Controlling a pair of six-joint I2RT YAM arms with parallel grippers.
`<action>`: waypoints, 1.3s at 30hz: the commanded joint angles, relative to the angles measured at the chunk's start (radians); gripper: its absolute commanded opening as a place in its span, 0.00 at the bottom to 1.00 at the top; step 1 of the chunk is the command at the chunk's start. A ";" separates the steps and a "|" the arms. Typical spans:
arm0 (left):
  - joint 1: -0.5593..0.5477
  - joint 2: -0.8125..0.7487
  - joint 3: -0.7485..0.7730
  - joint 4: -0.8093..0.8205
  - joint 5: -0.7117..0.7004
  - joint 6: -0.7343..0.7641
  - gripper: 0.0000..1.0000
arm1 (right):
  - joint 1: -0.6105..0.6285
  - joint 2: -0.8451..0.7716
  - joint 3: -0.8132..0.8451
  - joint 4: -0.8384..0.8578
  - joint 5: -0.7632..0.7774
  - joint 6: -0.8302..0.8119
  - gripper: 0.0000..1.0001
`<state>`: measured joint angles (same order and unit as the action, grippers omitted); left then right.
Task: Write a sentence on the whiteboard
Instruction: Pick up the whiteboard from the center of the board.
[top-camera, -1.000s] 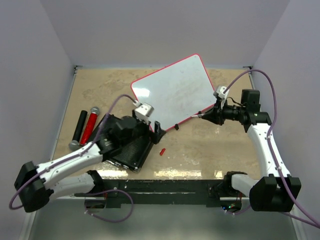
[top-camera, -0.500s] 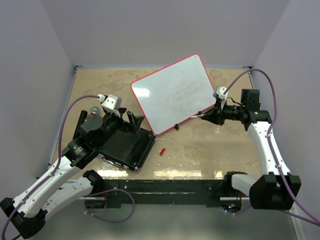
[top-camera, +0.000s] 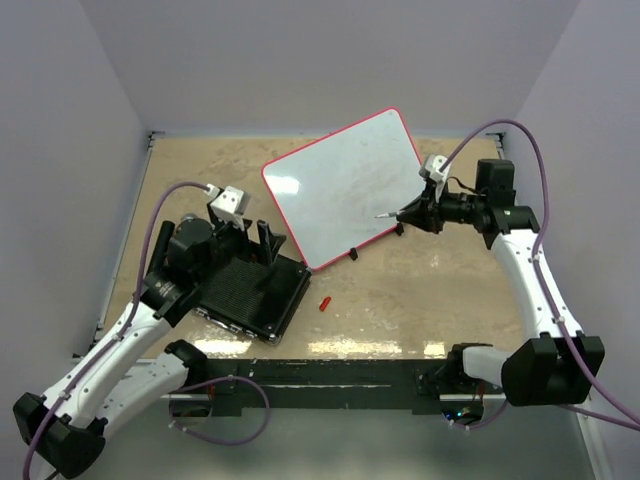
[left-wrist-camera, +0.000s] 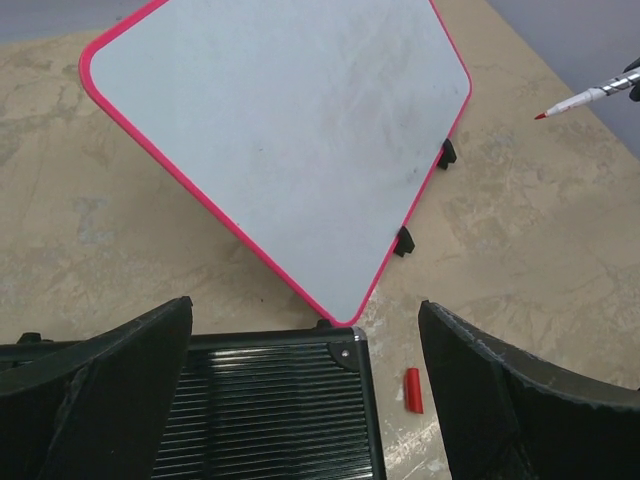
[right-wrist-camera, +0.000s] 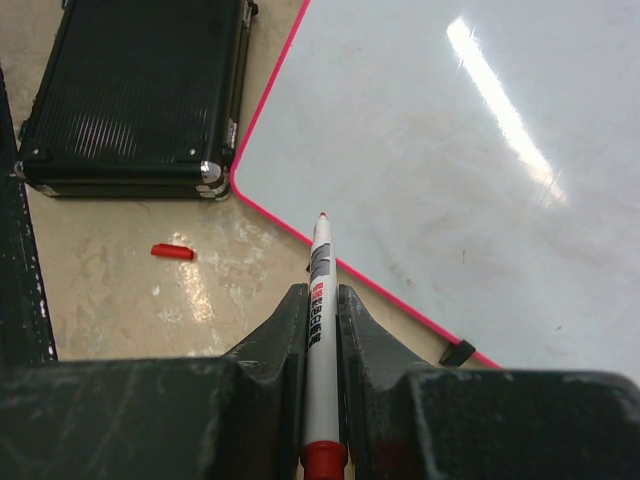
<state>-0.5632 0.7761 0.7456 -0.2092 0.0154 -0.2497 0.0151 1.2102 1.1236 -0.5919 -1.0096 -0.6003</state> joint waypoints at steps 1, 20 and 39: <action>0.228 0.046 -0.005 0.070 0.274 0.009 1.00 | 0.057 0.003 0.070 0.067 0.072 0.025 0.00; 0.398 0.179 -0.097 0.247 0.480 -0.036 1.00 | 0.141 0.156 0.146 0.033 -0.030 -0.044 0.00; 0.405 0.099 -0.180 0.258 0.475 -0.063 1.00 | 0.141 0.011 -0.088 0.228 -0.050 0.008 0.00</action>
<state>-0.1638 0.9516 0.5896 0.0357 0.5091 -0.2974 0.1562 1.3182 1.1221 -0.5518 -1.0328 -0.6926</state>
